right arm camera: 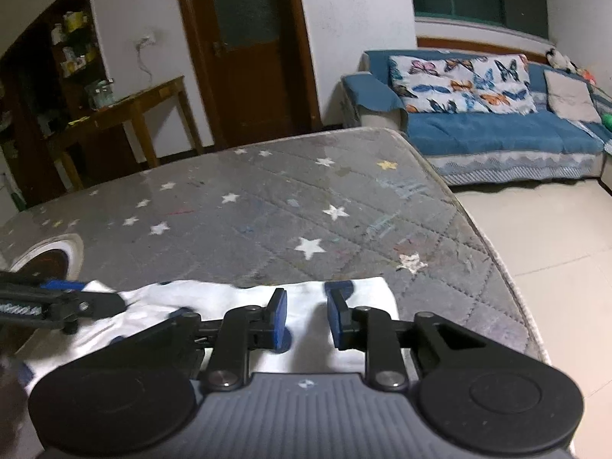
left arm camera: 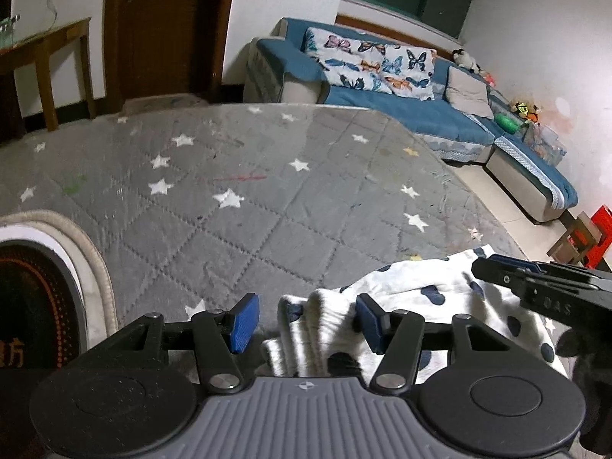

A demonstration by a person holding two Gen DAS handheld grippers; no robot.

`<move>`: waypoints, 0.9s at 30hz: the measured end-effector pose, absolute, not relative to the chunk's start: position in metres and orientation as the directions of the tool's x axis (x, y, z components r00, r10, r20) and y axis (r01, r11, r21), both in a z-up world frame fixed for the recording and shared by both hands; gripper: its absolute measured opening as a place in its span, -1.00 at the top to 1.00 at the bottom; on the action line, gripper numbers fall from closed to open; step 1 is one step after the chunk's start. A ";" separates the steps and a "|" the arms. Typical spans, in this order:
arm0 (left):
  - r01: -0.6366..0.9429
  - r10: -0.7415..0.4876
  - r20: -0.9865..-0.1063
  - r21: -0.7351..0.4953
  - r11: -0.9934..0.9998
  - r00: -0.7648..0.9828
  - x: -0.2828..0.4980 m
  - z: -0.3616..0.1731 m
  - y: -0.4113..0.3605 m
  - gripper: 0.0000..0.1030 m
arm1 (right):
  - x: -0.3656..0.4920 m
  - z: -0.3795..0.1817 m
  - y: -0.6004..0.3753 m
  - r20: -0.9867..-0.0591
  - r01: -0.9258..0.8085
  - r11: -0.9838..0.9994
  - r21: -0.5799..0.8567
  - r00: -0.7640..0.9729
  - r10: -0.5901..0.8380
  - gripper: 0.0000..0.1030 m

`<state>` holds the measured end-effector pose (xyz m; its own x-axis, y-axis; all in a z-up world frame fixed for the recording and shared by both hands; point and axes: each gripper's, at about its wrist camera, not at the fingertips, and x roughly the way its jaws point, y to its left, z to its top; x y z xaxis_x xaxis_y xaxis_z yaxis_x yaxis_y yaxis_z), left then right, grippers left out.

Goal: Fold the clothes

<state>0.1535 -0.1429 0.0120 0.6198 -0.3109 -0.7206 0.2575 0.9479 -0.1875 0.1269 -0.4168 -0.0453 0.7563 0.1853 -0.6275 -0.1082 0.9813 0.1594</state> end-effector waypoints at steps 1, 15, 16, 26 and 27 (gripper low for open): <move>0.261 -0.312 -0.720 -0.186 0.947 0.620 0.152 0.012 -0.143 -0.16 | 0.123 -0.043 -0.414 -0.625 -0.122 0.979 0.161 0.756 0.196 0.50; 0.250 -0.278 -0.724 -0.149 0.957 0.632 0.148 0.005 -0.145 -0.17 | 0.058 -0.047 -0.351 -0.608 -0.320 0.925 0.205 0.699 0.376 0.30; 0.251 -0.275 -0.723 -0.145 0.957 0.633 0.147 0.004 -0.146 -0.17 | 0.055 -0.048 -0.350 -0.608 -0.322 0.924 0.206 0.698 0.379 0.28; 0.243 -0.265 -0.723 -0.138 0.960 0.638 0.148 0.000 -0.146 -0.18 | 0.015 -0.054 -0.336 -0.620 -0.346 0.927 0.146 0.698 0.358 0.28; 0.241 -0.265 -0.722 -0.139 0.960 0.639 0.148 0.000 -0.146 -0.18 | 0.013 -0.054 -0.336 -0.621 -0.348 0.926 0.146 0.697 0.360 0.27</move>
